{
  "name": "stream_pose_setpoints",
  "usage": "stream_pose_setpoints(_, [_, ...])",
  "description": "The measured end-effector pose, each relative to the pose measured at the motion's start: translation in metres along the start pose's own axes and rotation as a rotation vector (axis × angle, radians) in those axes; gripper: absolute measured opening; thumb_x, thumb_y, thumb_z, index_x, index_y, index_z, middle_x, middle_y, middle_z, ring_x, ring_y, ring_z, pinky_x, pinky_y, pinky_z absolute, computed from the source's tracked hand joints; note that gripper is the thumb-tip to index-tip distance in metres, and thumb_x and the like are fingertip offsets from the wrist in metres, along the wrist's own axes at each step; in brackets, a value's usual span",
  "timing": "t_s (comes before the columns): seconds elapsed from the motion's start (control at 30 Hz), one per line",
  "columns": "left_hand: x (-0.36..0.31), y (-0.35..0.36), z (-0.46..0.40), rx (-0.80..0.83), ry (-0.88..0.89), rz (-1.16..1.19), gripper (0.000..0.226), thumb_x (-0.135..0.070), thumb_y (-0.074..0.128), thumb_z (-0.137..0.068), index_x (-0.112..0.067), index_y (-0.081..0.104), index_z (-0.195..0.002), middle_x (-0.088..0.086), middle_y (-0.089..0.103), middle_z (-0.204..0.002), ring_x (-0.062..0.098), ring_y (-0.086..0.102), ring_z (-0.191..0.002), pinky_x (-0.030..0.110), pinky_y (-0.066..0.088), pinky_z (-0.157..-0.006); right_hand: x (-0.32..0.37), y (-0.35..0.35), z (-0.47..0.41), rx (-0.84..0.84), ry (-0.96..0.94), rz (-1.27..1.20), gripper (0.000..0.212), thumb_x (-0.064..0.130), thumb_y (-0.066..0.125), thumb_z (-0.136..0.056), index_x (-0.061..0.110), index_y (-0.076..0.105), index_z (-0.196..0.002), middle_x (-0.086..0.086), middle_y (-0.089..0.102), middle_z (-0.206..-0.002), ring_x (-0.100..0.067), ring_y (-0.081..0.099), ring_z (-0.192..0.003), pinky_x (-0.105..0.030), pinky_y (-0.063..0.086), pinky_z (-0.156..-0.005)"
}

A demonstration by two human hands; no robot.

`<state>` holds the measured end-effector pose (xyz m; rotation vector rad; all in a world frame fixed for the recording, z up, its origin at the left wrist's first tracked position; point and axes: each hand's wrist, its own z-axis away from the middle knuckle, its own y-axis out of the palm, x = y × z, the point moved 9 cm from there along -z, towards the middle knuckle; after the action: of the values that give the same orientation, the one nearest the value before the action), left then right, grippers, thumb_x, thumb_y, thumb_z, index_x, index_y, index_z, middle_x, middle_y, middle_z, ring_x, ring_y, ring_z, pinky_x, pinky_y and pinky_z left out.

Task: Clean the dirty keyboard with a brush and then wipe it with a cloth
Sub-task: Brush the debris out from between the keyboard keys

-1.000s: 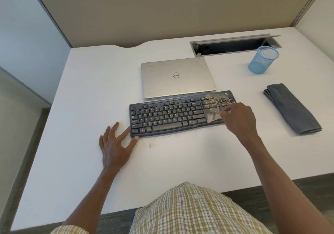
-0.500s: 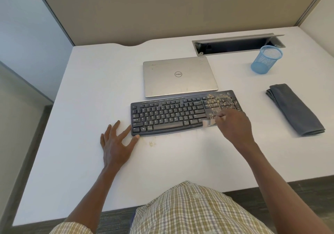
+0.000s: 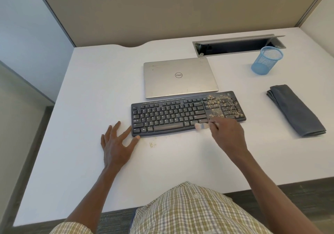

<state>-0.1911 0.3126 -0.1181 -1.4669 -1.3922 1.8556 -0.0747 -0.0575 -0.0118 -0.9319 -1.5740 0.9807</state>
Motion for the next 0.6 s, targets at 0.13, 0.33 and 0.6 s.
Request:
stream_pose_setpoints(0.13, [0.000, 0.000, -0.001, 0.000, 0.005, 0.004, 0.060, -0.071, 0.053, -0.084, -0.040, 0.063, -0.135, 0.000, 0.035, -0.162, 0.024, 0.017, -0.154, 0.050, 0.008, -0.125, -0.015, -0.022, 0.004, -0.106, 0.095, 0.105, 0.018, 0.013, 0.056, -0.089, 0.013, 0.068, -0.076, -0.013, 0.065, -0.064, -0.035, 0.060, -0.059, -0.028, 0.033, -0.054])
stream_pose_setpoints(0.33, [-0.002, -0.001, -0.001, 0.005, 0.010, -0.006, 0.061, -0.070, 0.051, -0.084, -0.039, 0.063, -0.136, 0.001, 0.035, -0.162, 0.024, 0.016, -0.154, 0.050, 0.008, -0.125, 0.020, -0.020, 0.007, -0.140, -0.002, -0.010, 0.022, 0.011, 0.055, -0.090, 0.015, 0.061, -0.069, 0.001, 0.049, -0.052, -0.022, 0.038, -0.048, -0.026, 0.026, -0.051])
stream_pose_setpoints(0.6, [-0.001, 0.000, -0.001, 0.008, 0.000, -0.011, 0.050, -0.061, 0.064, -0.091, -0.038, 0.063, -0.136, 0.001, 0.034, -0.163, 0.024, 0.016, -0.154, 0.050, 0.007, -0.125, 0.043, 0.003, -0.005, 0.014, -0.119, 0.044, 0.028, 0.014, 0.052, -0.090, 0.021, 0.046, -0.063, 0.002, 0.043, -0.053, -0.022, 0.040, -0.050, -0.025, 0.023, -0.048])
